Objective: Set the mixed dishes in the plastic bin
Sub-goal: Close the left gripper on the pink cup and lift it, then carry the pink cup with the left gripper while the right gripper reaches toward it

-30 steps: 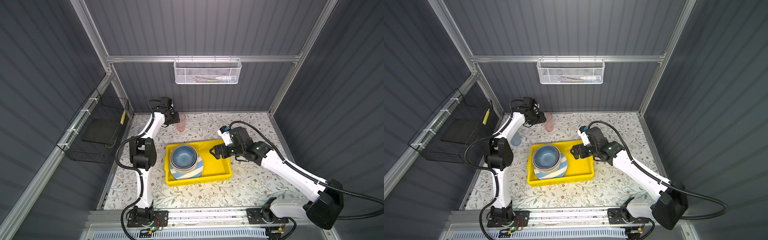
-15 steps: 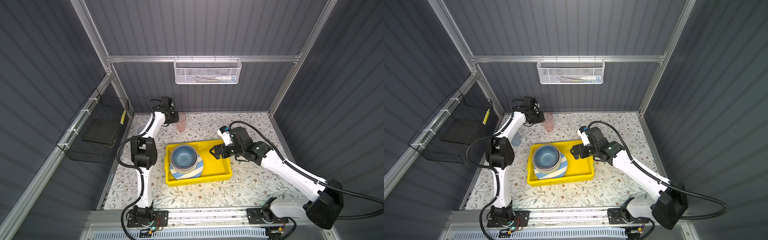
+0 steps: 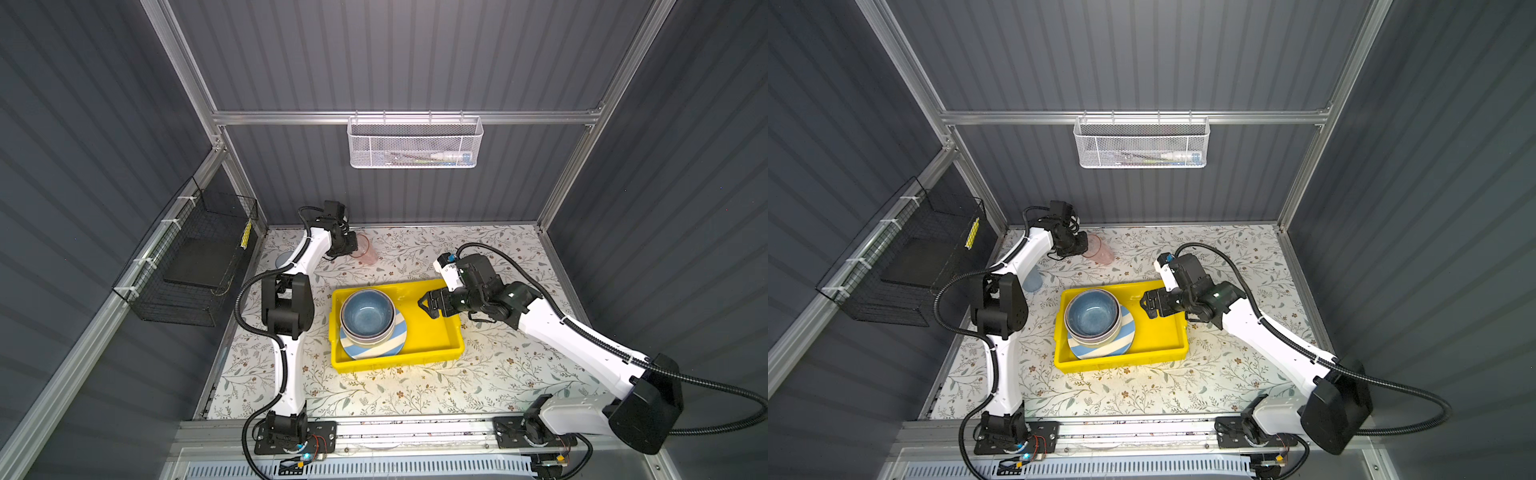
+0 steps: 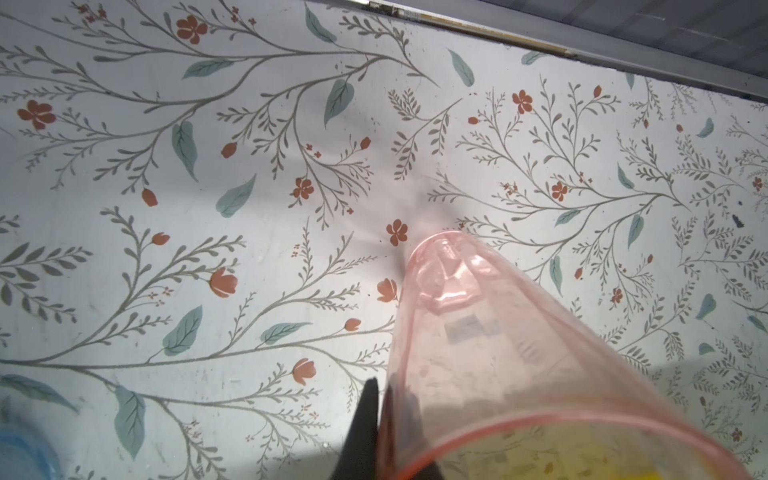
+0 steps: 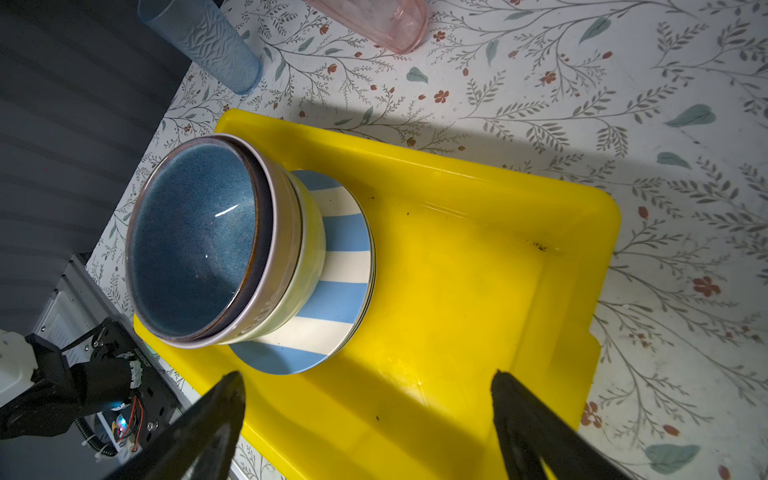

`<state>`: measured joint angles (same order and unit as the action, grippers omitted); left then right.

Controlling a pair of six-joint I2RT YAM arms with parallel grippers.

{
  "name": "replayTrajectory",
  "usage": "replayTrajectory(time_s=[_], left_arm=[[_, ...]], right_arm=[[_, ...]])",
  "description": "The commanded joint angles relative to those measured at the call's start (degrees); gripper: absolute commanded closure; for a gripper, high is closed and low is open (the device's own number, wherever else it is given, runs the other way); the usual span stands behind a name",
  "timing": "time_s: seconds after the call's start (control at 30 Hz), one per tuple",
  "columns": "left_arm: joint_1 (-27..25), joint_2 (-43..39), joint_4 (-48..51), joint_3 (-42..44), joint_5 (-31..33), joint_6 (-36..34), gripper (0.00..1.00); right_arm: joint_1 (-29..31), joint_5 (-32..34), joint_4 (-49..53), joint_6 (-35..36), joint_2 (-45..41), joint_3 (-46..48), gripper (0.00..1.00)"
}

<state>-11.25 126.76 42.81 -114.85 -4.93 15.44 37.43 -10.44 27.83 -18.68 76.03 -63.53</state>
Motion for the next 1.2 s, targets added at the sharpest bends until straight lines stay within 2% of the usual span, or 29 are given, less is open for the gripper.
replayTrajectory(time_s=[0.0,0.33,0.5,0.63,0.73,0.9,1.17], left_arm=[[0.35,-4.13,1.75,1.49,-0.25,-1.45,0.95],[0.34,-12.32,1.31,6.15,-4.20,0.55,1.00],[0.26,-19.13,-1.63,12.78,-9.00,2.86,1.00],[-0.67,-25.89,-4.31,18.82,-8.03,4.37,1.00],[-2.93,-30.97,-4.91,22.21,-4.19,5.03,1.00],[-10.82,-38.09,-3.90,25.81,7.18,6.45,1.00],[-14.84,-45.27,-1.04,28.95,18.68,10.25,1.00]], right_arm=[[-0.08,-0.97,-0.25,-1.16,0.77,-2.34,0.08],[-0.06,-2.09,-1.45,-2.31,2.71,-5.81,0.11],[-0.08,-3.02,-2.19,-3.40,4.22,-9.16,0.13],[-0.07,-4.25,-2.34,-4.42,5.67,-12.42,0.15],[0.03,-5.49,-2.44,-5.12,7.19,-15.36,0.17],[1.21,-5.48,-1.12,-4.82,10.67,-21.31,0.22],[4.42,-4.32,0.58,-3.48,15.41,-30.07,0.34]])
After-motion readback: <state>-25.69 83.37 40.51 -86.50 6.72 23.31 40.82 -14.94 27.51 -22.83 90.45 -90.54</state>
